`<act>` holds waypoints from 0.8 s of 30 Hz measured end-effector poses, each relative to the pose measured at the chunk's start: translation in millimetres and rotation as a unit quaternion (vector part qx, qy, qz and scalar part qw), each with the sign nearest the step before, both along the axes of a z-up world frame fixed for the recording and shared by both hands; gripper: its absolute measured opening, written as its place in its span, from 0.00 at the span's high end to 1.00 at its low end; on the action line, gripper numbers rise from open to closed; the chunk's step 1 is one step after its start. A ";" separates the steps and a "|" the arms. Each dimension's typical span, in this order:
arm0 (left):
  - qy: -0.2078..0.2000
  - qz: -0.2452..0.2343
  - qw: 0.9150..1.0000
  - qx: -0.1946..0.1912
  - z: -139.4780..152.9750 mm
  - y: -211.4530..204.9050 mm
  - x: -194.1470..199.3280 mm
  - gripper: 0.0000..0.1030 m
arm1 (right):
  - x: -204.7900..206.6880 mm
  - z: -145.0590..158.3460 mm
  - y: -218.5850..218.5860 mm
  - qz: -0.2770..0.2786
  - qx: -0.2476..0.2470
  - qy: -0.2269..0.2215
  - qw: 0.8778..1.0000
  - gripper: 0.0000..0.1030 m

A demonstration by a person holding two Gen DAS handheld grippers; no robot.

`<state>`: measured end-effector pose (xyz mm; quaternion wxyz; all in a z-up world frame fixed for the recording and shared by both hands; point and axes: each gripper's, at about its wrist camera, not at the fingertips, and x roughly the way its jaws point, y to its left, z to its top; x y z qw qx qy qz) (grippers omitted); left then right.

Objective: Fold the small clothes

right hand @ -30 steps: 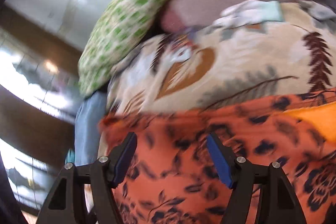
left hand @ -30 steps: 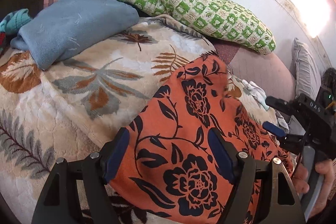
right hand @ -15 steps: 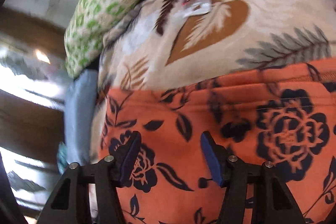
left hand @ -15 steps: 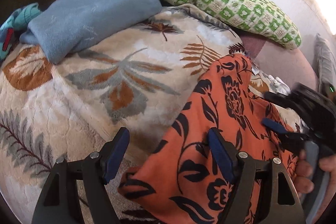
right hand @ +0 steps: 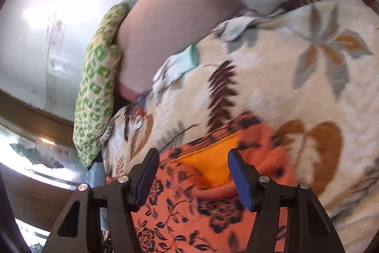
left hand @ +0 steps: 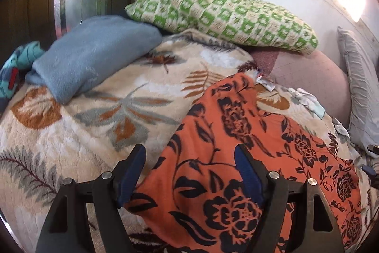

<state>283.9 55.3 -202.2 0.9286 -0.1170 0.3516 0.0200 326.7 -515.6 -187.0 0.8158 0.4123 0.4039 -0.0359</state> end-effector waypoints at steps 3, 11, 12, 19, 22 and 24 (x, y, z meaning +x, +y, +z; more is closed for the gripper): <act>-0.015 -0.019 1.000 0.015 2.2 -13.3 -0.4 0.25 | 14.4 -5.3 0.6 0.021 0.004 0.021 1.000 0.38; -0.013 -0.030 0.998 0.049 -2.1 -29.7 2.3 0.25 | 50.2 -15.1 26.7 0.046 -0.168 0.126 0.977 0.41; -0.013 -0.030 0.998 0.049 -2.8 -30.0 1.7 0.25 | 54.4 -18.6 27.1 0.044 -0.176 0.143 0.973 0.50; -0.015 -0.041 0.998 0.044 -1.6 -29.8 0.8 0.25 | 78.1 -34.3 46.2 0.059 -0.255 0.219 0.940 0.62; -0.013 -0.041 0.998 0.036 -0.8 -27.4 1.4 0.25 | 81.0 -37.3 53.7 0.070 -0.301 0.247 0.918 0.64; -0.012 -0.042 0.998 0.034 -0.5 -27.0 1.7 0.25 | 80.1 -38.3 55.0 0.080 -0.313 0.260 0.910 0.79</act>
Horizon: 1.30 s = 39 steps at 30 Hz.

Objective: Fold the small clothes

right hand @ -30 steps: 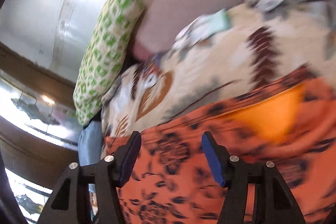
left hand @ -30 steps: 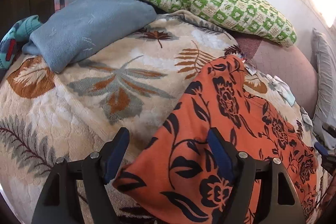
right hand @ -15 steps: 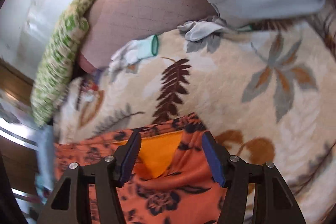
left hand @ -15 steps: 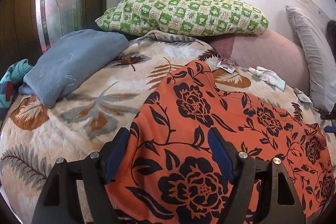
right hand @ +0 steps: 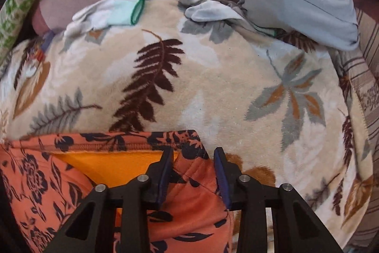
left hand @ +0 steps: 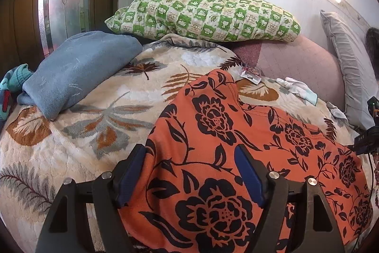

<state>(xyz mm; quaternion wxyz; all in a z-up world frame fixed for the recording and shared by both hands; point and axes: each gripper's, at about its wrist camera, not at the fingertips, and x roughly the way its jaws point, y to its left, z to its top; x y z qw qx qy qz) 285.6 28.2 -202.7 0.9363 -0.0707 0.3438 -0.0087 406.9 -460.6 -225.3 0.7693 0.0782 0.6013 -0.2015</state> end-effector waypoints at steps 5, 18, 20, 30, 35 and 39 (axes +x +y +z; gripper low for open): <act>0.002 -0.003 1.000 0.001 -0.2 -0.5 -0.1 0.25 | -6.2 16.2 -5.6 0.000 -0.058 -0.023 0.998 0.88; 0.005 0.001 1.000 0.004 -3.1 -2.3 1.5 0.25 | -30.8 41.4 -38.7 0.012 0.152 -0.156 0.976 0.87; 0.006 -0.001 1.000 0.007 -3.4 -3.4 1.1 0.25 | -31.8 45.5 -8.0 0.062 0.158 -0.147 0.974 0.87; 0.005 0.001 1.000 -0.002 -1.9 1.0 0.8 0.25 | 3.4 10.8 71.1 0.150 0.169 -0.056 0.972 0.87; 0.008 -0.001 1.000 -0.008 -1.0 2.2 1.3 0.25 | 16.1 -22.4 96.1 0.151 0.097 -0.017 0.984 0.86; 0.008 0.000 1.000 -0.010 -0.9 3.6 1.4 0.25 | 29.8 -21.4 81.1 0.096 0.086 -0.069 0.989 0.86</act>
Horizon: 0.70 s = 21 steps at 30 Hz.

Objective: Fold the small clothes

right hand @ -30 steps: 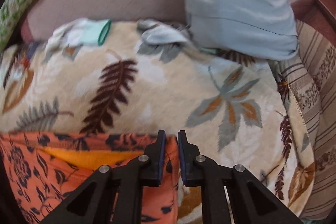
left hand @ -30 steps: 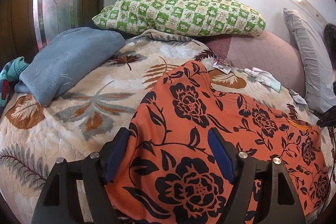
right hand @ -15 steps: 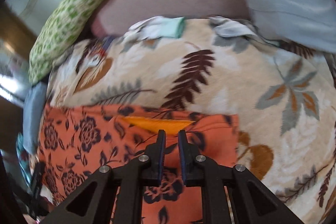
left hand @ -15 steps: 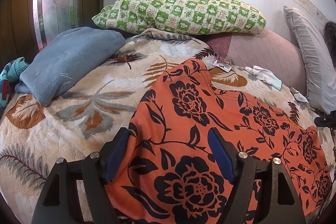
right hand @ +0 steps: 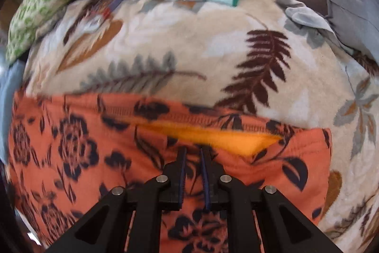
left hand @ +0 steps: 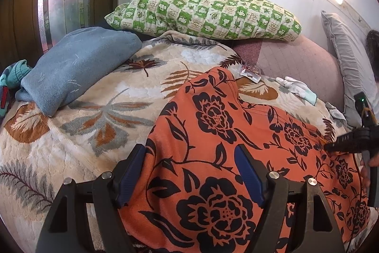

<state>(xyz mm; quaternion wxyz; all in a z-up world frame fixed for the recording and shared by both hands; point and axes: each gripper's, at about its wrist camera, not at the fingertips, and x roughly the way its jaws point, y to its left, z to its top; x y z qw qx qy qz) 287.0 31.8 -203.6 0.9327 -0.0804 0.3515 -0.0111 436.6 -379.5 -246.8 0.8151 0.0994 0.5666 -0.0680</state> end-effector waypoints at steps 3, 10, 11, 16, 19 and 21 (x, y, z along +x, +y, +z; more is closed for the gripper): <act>0.005 0.003 1.000 -0.006 -0.8 2.2 1.0 0.25 | -3.3 17.5 -10.8 -0.024 0.001 -0.040 0.999 0.87; 0.002 0.000 1.000 -0.013 1.9 2.7 -1.0 0.25 | -15.3 33.8 -8.3 0.018 0.103 -0.012 0.994 0.87; -0.001 0.001 1.000 -0.012 2.7 3.4 -1.6 0.25 | -17.3 35.3 -6.6 0.016 0.110 -0.013 0.994 0.87; -0.017 0.005 1.000 -0.009 9.0 7.8 -6.6 0.25 | -46.7 27.3 8.7 0.012 0.116 0.009 0.993 0.87; -0.012 -0.004 1.000 -0.004 8.4 3.9 -6.3 0.25 | -72.6 23.3 11.0 0.015 0.106 0.007 0.994 0.87; -0.001 -0.013 1.000 0.009 5.1 -2.9 -4.8 0.25 | -76.9 14.6 7.3 0.000 0.077 0.010 0.997 0.87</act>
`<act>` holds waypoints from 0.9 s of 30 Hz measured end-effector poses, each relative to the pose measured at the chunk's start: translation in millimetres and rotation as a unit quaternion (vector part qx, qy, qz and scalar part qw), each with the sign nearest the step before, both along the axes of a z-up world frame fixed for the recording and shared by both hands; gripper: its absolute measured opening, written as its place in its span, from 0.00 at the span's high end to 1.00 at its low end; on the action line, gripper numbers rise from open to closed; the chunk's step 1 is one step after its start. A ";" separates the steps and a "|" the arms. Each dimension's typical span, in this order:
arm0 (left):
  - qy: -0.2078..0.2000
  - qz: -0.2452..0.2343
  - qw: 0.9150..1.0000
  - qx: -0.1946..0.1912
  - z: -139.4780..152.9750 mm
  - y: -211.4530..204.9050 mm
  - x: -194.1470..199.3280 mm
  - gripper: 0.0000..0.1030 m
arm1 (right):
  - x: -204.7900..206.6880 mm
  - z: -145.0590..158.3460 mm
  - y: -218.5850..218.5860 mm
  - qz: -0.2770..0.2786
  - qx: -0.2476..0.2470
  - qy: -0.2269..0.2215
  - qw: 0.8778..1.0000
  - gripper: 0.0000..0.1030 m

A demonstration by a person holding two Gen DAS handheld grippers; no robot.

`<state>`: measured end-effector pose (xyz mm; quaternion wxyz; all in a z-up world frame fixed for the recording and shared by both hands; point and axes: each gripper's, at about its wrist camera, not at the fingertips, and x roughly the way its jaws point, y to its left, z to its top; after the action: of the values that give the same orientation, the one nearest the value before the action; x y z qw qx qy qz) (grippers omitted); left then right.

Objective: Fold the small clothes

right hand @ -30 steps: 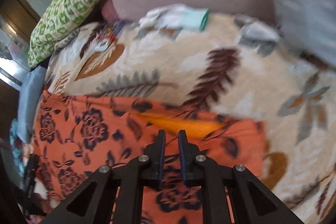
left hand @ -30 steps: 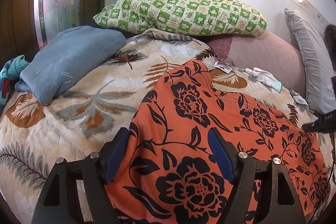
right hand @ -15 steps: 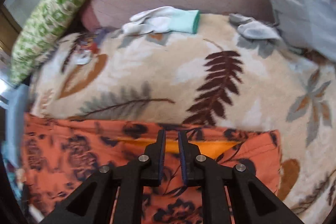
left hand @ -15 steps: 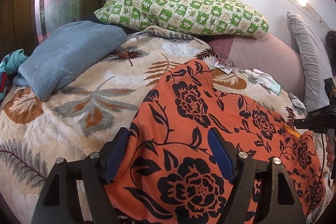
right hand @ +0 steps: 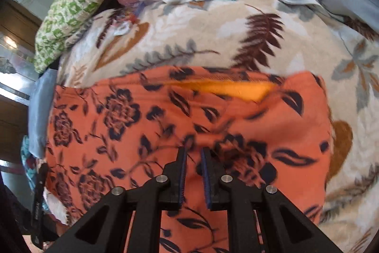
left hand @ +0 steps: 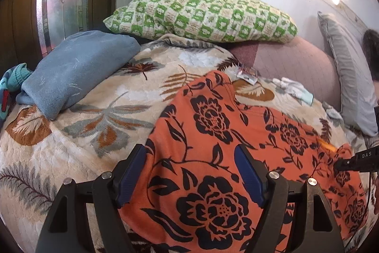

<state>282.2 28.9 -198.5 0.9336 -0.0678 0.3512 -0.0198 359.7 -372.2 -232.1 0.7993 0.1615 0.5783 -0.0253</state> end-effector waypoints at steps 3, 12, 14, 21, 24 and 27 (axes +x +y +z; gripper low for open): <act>0.004 -0.003 1.000 0.014 -2.6 -4.8 0.6 0.25 | 9.4 -14.9 -12.4 -0.026 -0.030 -0.011 0.999 0.86; 0.023 0.010 1.000 0.004 -9.8 1.0 6.1 0.25 | 37.8 -2.1 -31.7 -0.072 -0.031 -0.068 0.995 0.86; 0.021 0.007 1.000 0.005 -9.2 -0.1 5.2 0.25 | 38.4 8.2 -27.4 -0.045 0.006 -0.079 0.996 0.86; 0.020 0.008 1.000 0.001 -7.8 0.8 5.3 0.25 | 55.4 -12.5 11.7 0.034 0.086 0.024 0.995 0.86; 0.016 0.007 1.000 0.003 -7.1 -0.3 4.1 0.25 | 61.0 -23.7 15.5 0.002 0.043 0.010 0.999 0.86; 0.013 0.006 1.000 0.007 -6.4 -1.0 3.6 0.25 | 68.7 -24.9 7.8 -0.036 0.050 -0.023 0.998 0.86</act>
<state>285.8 27.9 -204.9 0.9297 -0.0638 0.3627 -0.0111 428.4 -364.5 -257.1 0.8018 0.2229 0.5540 -0.0216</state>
